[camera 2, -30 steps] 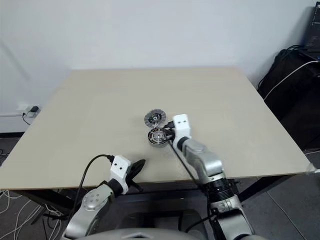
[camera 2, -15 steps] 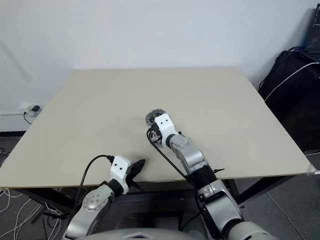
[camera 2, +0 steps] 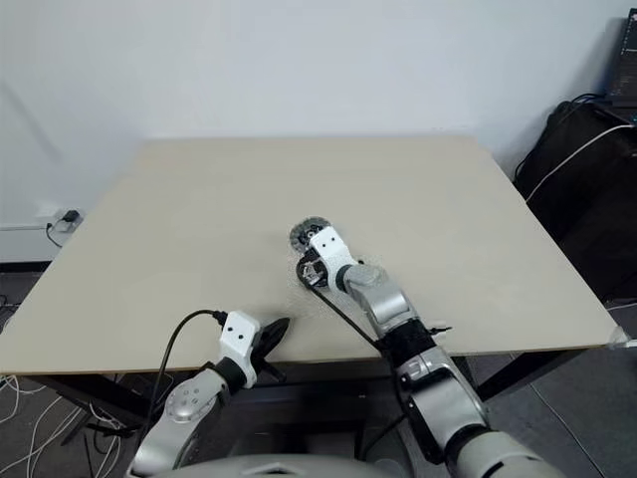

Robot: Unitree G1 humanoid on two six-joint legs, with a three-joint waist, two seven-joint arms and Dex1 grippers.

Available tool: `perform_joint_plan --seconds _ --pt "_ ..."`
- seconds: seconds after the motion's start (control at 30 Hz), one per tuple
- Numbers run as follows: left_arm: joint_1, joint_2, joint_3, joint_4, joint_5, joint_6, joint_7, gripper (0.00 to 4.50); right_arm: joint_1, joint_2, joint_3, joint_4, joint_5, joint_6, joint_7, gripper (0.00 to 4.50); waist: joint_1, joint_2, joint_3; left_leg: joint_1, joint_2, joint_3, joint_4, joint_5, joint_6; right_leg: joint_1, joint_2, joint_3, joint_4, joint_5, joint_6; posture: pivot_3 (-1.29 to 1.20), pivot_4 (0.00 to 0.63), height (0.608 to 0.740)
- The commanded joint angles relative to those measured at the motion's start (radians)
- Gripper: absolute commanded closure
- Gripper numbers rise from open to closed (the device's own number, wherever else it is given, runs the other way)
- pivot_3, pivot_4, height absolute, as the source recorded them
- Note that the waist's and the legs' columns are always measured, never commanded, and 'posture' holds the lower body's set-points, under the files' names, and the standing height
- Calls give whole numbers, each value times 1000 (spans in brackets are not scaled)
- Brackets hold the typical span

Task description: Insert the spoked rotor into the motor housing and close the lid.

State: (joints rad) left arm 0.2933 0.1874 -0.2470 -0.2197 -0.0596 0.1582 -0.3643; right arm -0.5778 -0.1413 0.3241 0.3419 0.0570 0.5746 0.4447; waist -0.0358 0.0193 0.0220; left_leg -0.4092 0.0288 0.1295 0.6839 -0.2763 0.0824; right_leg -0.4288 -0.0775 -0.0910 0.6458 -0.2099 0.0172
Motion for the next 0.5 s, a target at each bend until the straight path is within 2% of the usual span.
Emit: perform_joint_plan --seconds 0.03,0.13,0.23,0.37,0.5 --pt "-20 -9 -5 -1 -2 -29 0 4500 -69 -60 56 -87 -34 -26 123 4096 -1 0 0 0 0 0 0 0 0 0 0 0 0 0 0 0 0 740" --pt "-27 -14 -7 9 -2 -32 -3 4500 -107 -114 108 -91 -66 -41 214 3224 0 0 0 1 0 -1 0 -2 4 -1 0 0 0 0 0 0 0 740" --pt "-35 -20 -11 19 -2 -36 -4 4500 -170 -191 227 -57 -163 -91 332 2263 0 0 0 2 0 -1 0 -2 5 -1 0 -1 0 0 -1 0 0 740" --pt "-40 -29 -13 28 0 -43 0 4500 -239 -236 327 -7 -242 -159 464 2263 1 0 0 1 0 -1 1 -3 5 -1 -1 -1 -1 0 -1 0 0 740" --pt "-32 -38 -9 34 1 -55 9 4500 -288 -235 382 54 -288 -210 566 2263 2 0 0 1 0 -1 1 -2 6 0 0 -2 -1 3 -5 0 0 740"
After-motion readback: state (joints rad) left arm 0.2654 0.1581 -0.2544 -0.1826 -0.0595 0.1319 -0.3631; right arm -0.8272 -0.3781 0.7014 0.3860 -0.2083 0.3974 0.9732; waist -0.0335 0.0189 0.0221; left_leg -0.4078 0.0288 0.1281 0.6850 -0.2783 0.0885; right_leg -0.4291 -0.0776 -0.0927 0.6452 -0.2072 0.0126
